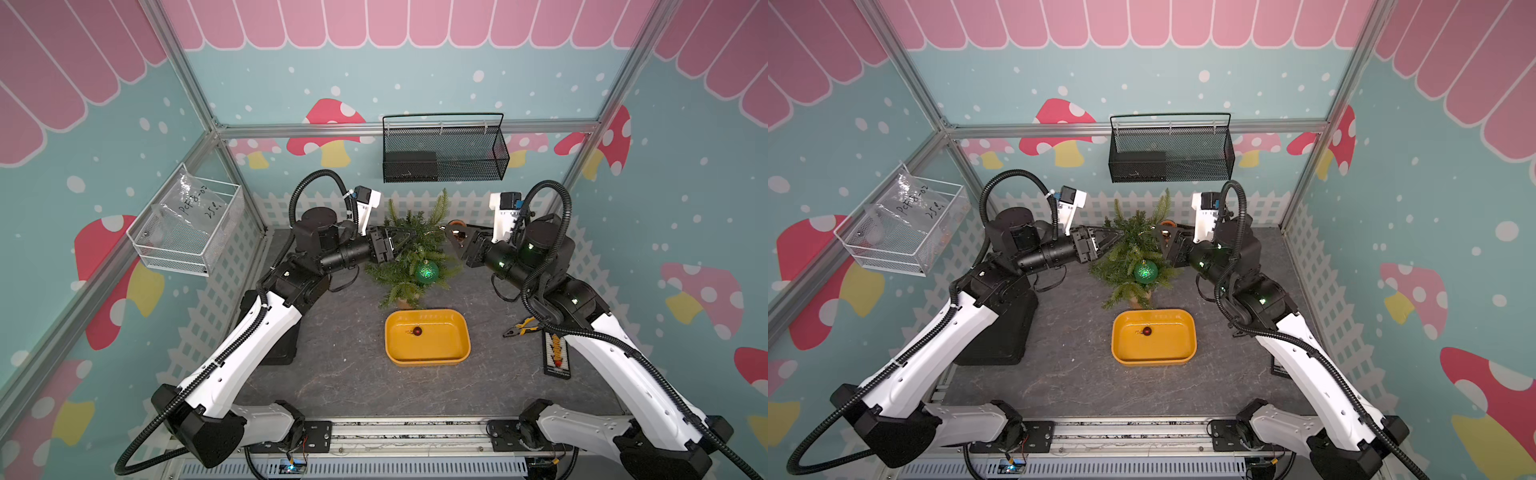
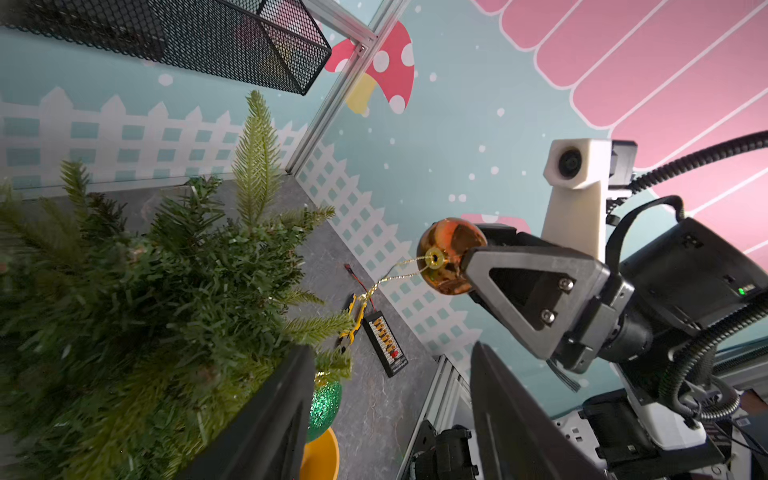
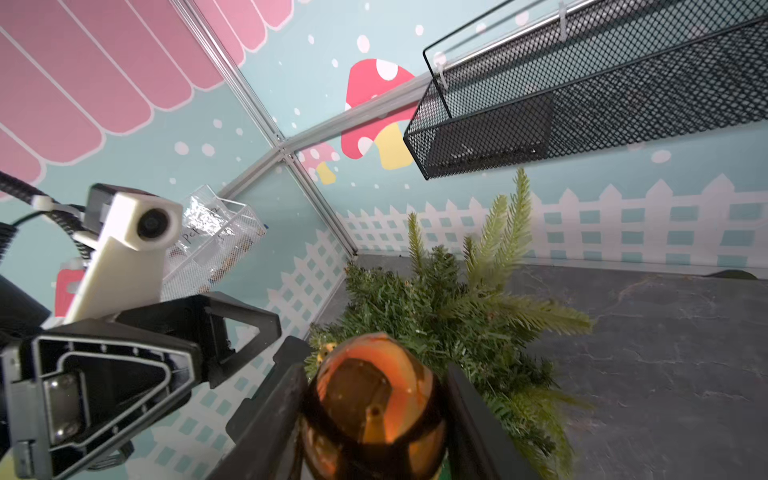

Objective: Decorate the small christmas tree with ornaments
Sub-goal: Hang an ornament on the christmas tree.

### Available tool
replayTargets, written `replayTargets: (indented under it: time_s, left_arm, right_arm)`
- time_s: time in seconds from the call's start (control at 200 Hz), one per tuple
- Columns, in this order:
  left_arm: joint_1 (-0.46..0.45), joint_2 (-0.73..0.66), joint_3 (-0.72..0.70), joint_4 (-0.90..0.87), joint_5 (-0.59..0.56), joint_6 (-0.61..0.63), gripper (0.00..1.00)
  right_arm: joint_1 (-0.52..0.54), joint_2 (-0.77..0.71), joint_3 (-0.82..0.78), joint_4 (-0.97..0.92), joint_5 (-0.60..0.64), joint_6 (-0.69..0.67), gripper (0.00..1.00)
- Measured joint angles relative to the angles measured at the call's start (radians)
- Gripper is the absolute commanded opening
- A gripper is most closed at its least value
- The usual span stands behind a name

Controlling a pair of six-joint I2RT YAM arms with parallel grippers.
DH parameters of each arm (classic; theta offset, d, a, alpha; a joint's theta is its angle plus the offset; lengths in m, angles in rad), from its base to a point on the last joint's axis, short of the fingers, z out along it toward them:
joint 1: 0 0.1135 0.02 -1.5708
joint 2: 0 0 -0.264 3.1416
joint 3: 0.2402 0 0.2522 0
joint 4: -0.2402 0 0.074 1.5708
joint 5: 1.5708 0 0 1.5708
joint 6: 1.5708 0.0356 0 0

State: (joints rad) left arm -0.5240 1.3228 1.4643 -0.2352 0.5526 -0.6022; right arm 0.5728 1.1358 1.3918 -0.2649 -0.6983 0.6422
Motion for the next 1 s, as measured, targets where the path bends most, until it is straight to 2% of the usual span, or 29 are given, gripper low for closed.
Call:
replayTargets:
  time_s: [0.29, 0.525, 0.741, 0.866, 1.001]
  left_arm:
    - [0.013, 0.089, 0.030, 0.039, 0.059, 0.004, 0.66]
    - [0.020, 0.112, 0.016, 0.197, 0.111, -0.057, 0.68]
    - [0.025, 0.114, 0.001, 0.308, 0.145, -0.110, 0.63]
    - [0.025, 0.117, -0.002, 0.336, 0.157, -0.129, 0.57]
    - [0.025, 0.123, -0.006, 0.354, 0.167, -0.141, 0.61]
  right_arm:
    - [-0.017, 0.009, -0.014, 0.102, -0.064, 0.056, 0.41]
    - [-0.024, 0.013, -0.037, 0.145, -0.092, 0.084, 0.41]
    - [-0.032, 0.013, -0.062, 0.182, -0.113, 0.109, 0.41]
    - [-0.038, 0.013, -0.074, 0.206, -0.124, 0.124, 0.41]
    - [-0.044, 0.013, -0.083, 0.232, -0.135, 0.142, 0.41]
